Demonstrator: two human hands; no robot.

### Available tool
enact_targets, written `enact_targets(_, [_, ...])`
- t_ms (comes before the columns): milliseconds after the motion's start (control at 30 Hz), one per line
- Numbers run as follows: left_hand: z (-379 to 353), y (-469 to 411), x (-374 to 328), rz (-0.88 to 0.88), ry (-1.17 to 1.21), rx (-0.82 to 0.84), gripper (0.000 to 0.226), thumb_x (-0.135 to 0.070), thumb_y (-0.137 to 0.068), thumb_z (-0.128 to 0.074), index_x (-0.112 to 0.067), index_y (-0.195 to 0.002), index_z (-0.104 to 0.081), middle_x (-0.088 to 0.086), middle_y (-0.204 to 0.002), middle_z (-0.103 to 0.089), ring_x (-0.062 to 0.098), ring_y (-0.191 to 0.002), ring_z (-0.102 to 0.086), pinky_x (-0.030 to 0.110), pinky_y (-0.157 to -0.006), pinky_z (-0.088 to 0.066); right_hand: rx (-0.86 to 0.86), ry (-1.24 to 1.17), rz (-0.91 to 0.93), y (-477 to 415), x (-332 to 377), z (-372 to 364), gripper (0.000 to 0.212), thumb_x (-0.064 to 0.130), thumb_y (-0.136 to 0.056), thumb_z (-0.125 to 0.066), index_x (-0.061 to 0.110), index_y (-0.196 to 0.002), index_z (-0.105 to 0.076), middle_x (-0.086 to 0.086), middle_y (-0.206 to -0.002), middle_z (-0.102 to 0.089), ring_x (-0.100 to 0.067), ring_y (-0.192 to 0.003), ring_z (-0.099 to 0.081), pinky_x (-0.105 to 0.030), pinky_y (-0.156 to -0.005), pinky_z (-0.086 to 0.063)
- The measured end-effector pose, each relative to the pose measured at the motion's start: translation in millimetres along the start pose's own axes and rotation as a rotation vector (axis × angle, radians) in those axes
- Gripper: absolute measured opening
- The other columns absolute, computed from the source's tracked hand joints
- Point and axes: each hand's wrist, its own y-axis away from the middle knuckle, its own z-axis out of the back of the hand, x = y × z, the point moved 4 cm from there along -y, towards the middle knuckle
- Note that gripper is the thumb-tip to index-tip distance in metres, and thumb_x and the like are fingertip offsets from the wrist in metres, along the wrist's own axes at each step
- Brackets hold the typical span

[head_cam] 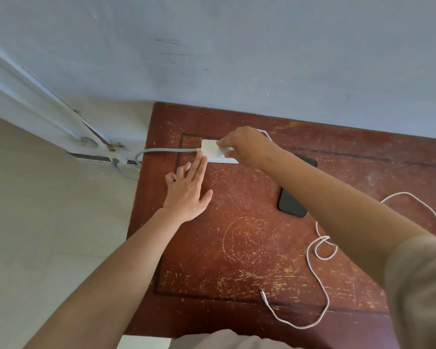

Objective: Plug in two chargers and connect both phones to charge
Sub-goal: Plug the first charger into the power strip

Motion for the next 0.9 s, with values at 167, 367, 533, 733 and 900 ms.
enact_targets(167, [-3,0,1,-0.001,0.031,0.015,0.087,-0.057,-0.096,-0.044,-0.021,-0.159,0.004,0.000,-0.168,0.013,0.037,-0.145,-0.027,0.059,-0.104,-0.038,-0.020,-0.075,-0.065,-3,-8,-5,0.040,0.020,-0.098,-0.064,0.019,-0.138,-0.059,-0.004,-0.138,-0.063,-0.025,-0.126,-0.059,-0.041,-0.103,-0.048])
enact_targets(367, [-4,-1,3,-0.023,0.017,0.014,0.087,-0.057,-0.096,-0.044,-0.021,-0.159,0.003,0.000,-0.168,0.013,0.039,-0.144,-0.027,0.060,-0.103,-0.039,-0.028,0.084,-0.034,-9,0,-9,0.027,0.012,-0.097,-0.063,0.014,-0.123,-0.068,-0.005,-0.117,-0.074,-0.026,-0.109,-0.066,-0.039,-0.091,-0.054])
enact_targets(533, [-4,-1,4,-0.024,0.007,0.037,0.087,-0.057,-0.096,-0.044,-0.021,-0.159,0.005,-0.001,-0.167,0.018,0.038,-0.146,-0.025,0.061,-0.105,-0.038,-0.090,0.215,-0.012,8,17,-26,0.036,-0.004,-0.089,-0.060,0.012,-0.121,-0.061,-0.003,-0.120,-0.069,-0.023,-0.096,-0.062,-0.031,-0.078,-0.054])
enact_targets(733, [9,-5,1,-0.009,-0.014,0.172,0.094,-0.049,-0.095,-0.052,-0.024,-0.158,0.013,-0.005,-0.165,0.028,0.036,-0.147,-0.017,0.058,-0.107,-0.039,-0.007,0.102,-0.147,-4,8,-15,0.032,0.009,-0.096,-0.059,0.021,-0.125,-0.064,-0.001,-0.127,-0.066,-0.024,-0.115,-0.061,-0.035,-0.087,-0.054])
enact_targets(900, [32,1,-7,0.031,0.118,0.177,0.084,-0.036,-0.097,-0.055,-0.016,-0.159,-0.003,-0.001,-0.168,0.014,0.033,-0.141,-0.038,0.048,-0.104,-0.046,-0.275,-0.039,-0.235,39,19,-14,0.066,0.015,-0.094,-0.065,0.023,-0.152,-0.035,-0.010,-0.166,-0.015,-0.030,-0.147,-0.028,-0.042,-0.097,-0.050])
